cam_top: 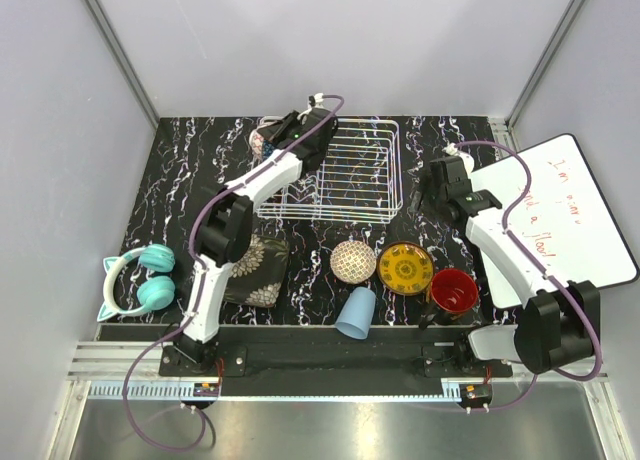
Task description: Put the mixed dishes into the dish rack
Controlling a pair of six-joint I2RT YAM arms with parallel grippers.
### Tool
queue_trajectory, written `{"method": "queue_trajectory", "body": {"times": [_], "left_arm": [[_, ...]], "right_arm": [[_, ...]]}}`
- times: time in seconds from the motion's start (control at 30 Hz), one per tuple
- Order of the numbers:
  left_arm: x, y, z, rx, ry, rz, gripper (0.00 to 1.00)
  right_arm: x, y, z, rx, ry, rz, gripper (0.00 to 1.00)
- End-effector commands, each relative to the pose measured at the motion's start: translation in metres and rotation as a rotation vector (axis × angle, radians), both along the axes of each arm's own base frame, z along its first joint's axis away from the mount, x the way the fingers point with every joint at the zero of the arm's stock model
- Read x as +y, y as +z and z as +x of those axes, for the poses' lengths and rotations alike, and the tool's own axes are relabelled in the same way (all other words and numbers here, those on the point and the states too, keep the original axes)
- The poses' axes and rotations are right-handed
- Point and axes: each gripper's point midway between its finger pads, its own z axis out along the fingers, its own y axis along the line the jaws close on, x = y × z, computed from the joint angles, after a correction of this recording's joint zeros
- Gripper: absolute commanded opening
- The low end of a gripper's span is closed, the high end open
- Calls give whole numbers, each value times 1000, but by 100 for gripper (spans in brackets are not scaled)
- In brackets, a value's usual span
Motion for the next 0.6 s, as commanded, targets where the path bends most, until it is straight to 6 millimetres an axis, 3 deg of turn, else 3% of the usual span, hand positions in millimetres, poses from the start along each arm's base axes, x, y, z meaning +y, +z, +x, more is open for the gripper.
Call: {"method": "queue_trajectory", "body": {"times": [0.0, 0.33, 0.57], "left_arm": [[-5, 20, 6, -108, 49, -10, 0], [-23, -4, 7, -84, 29, 25, 0], [-24, -17, 7, -69, 13, 22, 0]], "right_arm": [[6, 13, 1, -55, -4, 40, 70], [9, 13, -2, -51, 1, 65, 71], [11, 16, -3, -59, 10, 71, 71]]}}
